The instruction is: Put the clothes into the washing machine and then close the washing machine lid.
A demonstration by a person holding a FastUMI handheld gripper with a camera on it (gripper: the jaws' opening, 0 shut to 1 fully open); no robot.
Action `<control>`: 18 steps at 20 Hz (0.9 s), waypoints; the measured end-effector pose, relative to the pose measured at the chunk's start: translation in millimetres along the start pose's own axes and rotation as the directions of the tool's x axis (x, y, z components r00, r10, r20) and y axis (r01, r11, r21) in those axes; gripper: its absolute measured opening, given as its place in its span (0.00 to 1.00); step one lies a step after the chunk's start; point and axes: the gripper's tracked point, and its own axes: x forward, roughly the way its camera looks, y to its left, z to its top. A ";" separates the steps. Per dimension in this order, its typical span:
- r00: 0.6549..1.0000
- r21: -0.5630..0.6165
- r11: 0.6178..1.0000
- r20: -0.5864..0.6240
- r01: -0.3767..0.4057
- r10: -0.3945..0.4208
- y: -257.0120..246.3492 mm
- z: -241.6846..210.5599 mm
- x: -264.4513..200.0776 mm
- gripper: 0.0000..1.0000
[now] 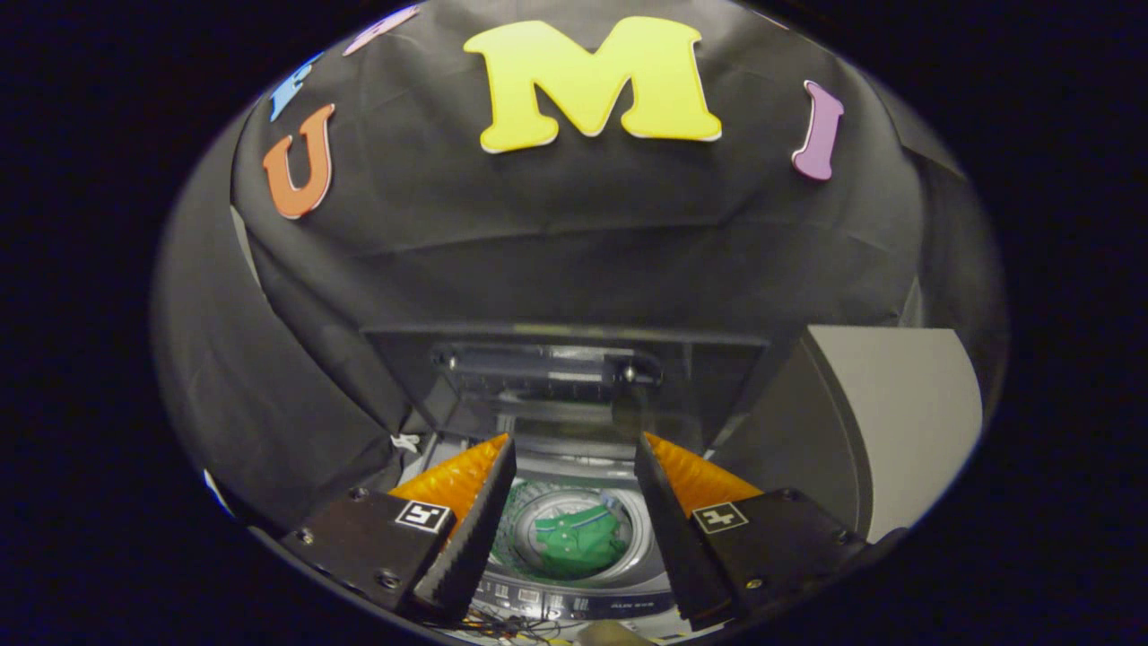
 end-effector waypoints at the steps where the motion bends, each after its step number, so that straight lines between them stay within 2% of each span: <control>1: 1.000 0.004 1.000 0.016 0.003 -0.003 1.2 12.7 -0.8 0.84; 4: 0.999 0.009 1.000 0.046 0.022 -0.023 3.1 51.1 2.5 0.84; 9: 0.997 0.019 0.999 0.059 0.040 -0.041 12.4 90.8 24.5 0.84; 15: 0.997 -0.001 0.997 0.005 0.081 -0.081 21.8 102.4 66.5 0.84; 18: 0.992 0.008 0.994 -0.055 0.113 -0.112 23.0 91.6 84.6 0.84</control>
